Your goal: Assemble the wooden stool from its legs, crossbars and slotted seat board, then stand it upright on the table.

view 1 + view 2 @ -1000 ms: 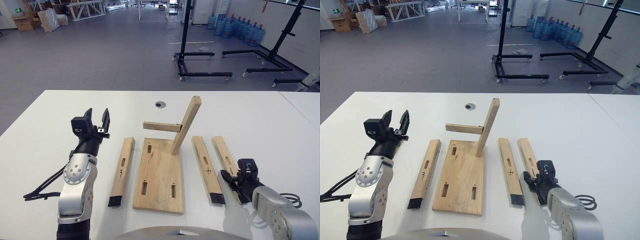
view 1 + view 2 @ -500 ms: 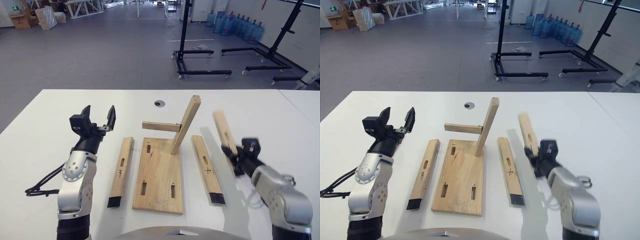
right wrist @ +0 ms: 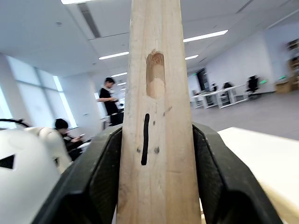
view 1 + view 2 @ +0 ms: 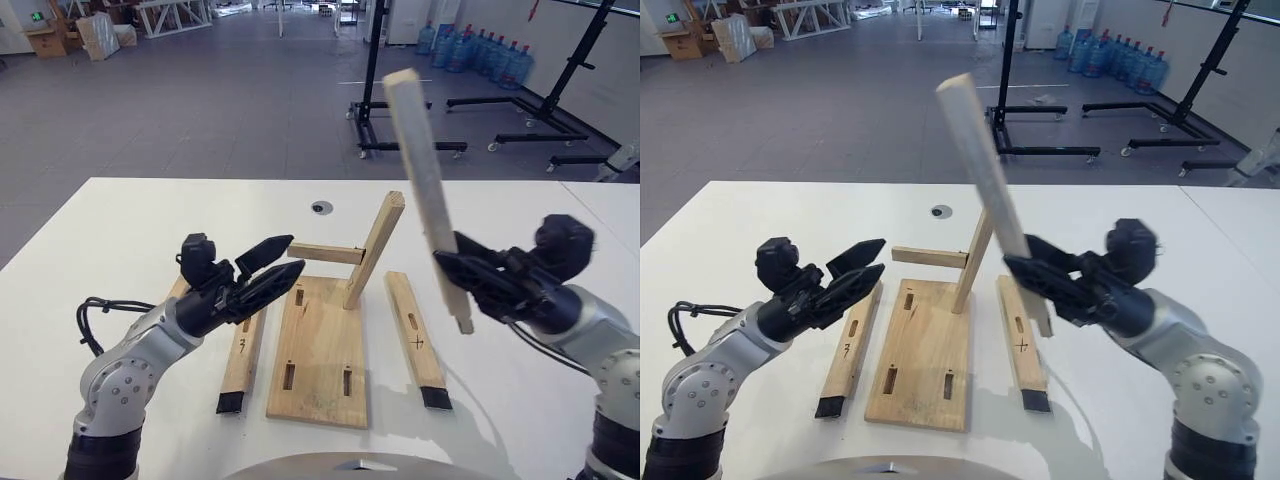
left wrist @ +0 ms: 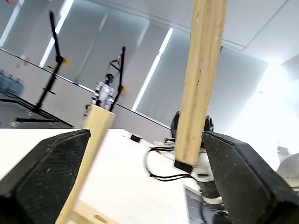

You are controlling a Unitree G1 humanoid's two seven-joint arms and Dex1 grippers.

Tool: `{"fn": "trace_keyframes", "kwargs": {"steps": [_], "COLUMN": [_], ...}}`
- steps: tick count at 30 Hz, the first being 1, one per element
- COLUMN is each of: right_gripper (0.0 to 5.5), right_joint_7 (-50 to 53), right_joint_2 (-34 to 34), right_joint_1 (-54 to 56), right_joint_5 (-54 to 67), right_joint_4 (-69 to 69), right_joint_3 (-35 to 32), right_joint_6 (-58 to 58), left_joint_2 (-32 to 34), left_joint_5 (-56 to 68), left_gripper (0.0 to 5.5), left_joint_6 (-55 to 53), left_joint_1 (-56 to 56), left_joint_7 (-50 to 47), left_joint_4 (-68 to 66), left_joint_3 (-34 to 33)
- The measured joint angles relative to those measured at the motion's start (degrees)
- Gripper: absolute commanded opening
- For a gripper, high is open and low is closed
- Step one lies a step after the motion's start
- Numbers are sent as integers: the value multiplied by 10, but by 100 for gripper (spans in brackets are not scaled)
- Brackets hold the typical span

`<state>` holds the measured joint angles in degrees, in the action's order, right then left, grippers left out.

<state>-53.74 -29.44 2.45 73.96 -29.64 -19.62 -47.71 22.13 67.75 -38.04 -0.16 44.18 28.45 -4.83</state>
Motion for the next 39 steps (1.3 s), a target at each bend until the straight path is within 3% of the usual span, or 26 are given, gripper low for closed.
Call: {"fn": "trace_keyframes", "kwargs": {"steps": [8, 13, 18, 32, 39], "right_gripper": [200, 200, 200, 200, 200], "right_joint_7": [-97, -133, -142, -142, -143], "right_joint_2": [22, 28, 34, 32, 32], "right_joint_1": [21, 31, 36, 50, 54], "right_joint_5": [-131, -165, -181, -223, -225], "right_joint_4": [70, 108, 119, 137, 146], "right_joint_3": [169, 218, 230, 233, 234], "right_joint_6": [48, 63, 78, 97, 97], "left_joint_2": [3, 0, -2, -15, -18], "left_joint_5": [45, 61, 68, 29, 17], "left_gripper": [438, 438, 438, 226, 215], "left_joint_6": [-42, -56, -60, -43, -40], "left_joint_1": [-35, -47, -47, -45, -45], "left_joint_7": [10, 6, 5, 2, 6], "left_joint_4": [-22, -30, -30, -32, -32], "left_joint_3": [15, 22, 23, 24, 24]}}
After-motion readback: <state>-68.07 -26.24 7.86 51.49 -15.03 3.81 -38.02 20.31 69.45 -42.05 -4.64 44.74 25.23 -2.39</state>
